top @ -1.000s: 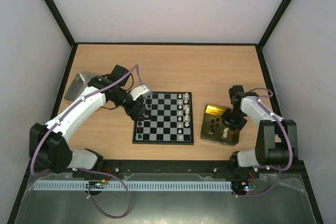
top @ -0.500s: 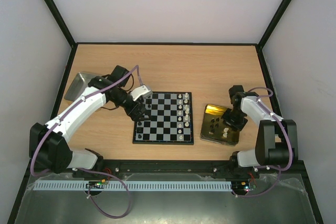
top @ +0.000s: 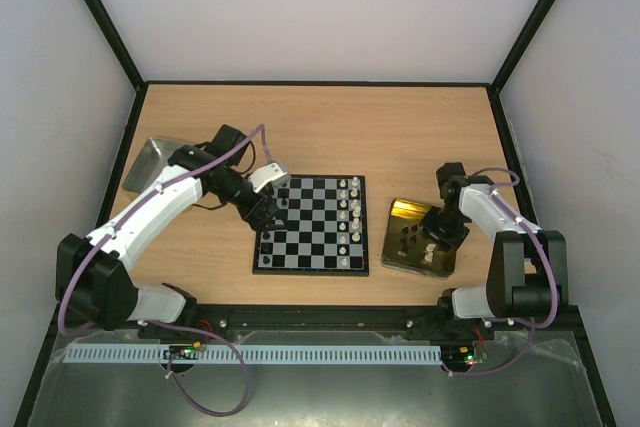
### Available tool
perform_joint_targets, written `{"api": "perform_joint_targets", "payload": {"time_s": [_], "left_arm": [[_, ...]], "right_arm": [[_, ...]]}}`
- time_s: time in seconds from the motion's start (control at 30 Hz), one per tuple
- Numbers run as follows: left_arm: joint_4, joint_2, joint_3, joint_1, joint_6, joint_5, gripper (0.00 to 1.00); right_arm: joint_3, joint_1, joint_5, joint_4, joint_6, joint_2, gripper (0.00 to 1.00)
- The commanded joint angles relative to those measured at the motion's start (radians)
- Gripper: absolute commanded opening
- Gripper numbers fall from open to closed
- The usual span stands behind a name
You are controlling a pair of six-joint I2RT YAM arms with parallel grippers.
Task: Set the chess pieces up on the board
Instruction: Pick up the chess piece from the storage box, then place the chess piece on the chessboard.
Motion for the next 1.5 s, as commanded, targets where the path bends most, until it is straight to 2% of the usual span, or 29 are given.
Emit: {"api": "perform_joint_targets", "payload": {"time_s": [0.0,0.4,0.6,0.93,1.07,1.23,1.47], "left_arm": [[0.000,0.011,0.009,-0.008,-0.007,0.009,0.99],[0.003,0.017,0.014,-0.011,-0.007,0.009,0.99],[0.006,0.019,0.010,-0.014,-0.005,0.004,0.99],[0.010,0.025,0.008,-0.016,-0.008,-0.001,0.99],[0.011,0.026,0.007,-0.016,-0.008,-0.002,0.99],[0.011,0.026,0.002,-0.016,-0.009,-0.004,0.99],[0.018,0.030,0.003,-0.017,-0.014,-0.005,0.99]], "right_arm": [[-0.010,-0.006,-0.020,-0.030,0.000,-0.016,0.32],[-0.002,-0.005,0.026,-0.032,-0.012,-0.003,0.19],[0.040,-0.005,0.056,-0.046,-0.022,0.005,0.02],[0.127,0.017,0.095,-0.125,-0.027,-0.042,0.02],[0.198,0.089,0.091,-0.210,-0.005,-0.096,0.02],[0.306,0.269,-0.018,-0.314,0.020,-0.115,0.02],[0.326,0.426,-0.187,-0.270,0.065,-0.085,0.02]]}}
